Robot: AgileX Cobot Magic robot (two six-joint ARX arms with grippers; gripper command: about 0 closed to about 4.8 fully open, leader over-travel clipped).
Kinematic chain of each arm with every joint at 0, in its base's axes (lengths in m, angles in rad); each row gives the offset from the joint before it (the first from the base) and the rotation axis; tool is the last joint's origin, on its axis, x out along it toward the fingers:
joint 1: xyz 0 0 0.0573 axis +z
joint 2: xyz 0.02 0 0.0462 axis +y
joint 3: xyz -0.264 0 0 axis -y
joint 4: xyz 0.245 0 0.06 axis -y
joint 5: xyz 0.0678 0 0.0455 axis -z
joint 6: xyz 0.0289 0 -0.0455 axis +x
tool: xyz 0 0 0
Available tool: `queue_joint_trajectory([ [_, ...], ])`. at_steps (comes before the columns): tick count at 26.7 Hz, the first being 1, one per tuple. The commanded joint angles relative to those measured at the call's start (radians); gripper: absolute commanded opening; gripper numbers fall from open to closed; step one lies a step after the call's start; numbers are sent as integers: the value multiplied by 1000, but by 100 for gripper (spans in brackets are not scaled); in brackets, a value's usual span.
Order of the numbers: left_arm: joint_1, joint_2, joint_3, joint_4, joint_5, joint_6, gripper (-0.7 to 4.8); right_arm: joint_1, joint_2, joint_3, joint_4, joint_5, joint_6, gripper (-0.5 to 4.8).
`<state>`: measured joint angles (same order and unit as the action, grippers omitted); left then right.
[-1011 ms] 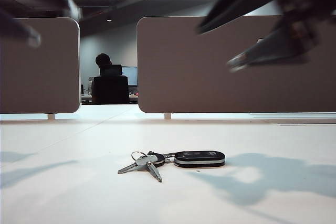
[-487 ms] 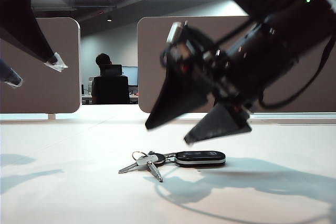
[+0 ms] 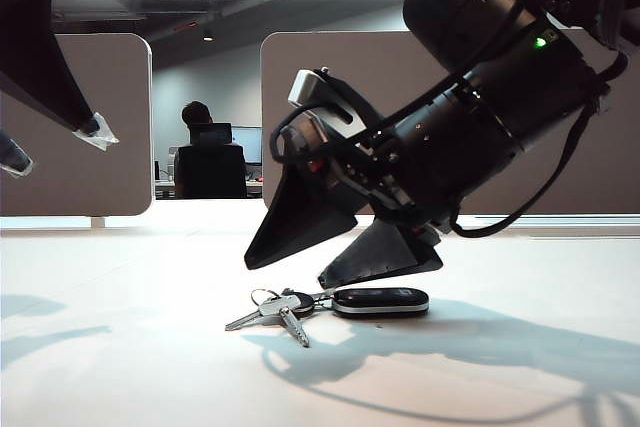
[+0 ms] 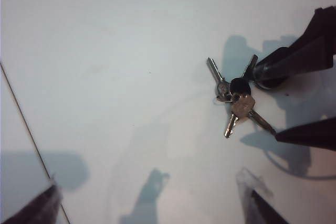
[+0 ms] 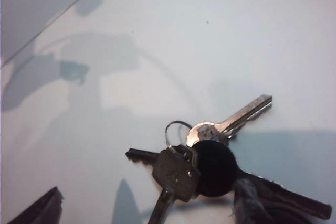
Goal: Hang the bunch of keys on the hook.
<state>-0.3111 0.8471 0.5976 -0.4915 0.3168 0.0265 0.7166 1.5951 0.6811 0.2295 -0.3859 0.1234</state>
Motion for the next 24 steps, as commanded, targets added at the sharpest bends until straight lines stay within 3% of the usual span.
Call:
queue_joint_trajectory([
  [1,0,-2,6,0,-3,4,479,12,-2,3,-25,11,-2,417],
  [16,0,-2,5,-42,-6,4,479,116,121,9,-35,194,-26,412],
  [17,0,-2,5,-47,-6,4,479,115,121,9,-42,206,-26,382],
  [21,0,-2,5,-66,-10,27,479,114,121,9,-77,235,-27,130],
  [24,0,-2,5,-74,-10,29,479,114,121,9,-89,235,-27,-8],
])
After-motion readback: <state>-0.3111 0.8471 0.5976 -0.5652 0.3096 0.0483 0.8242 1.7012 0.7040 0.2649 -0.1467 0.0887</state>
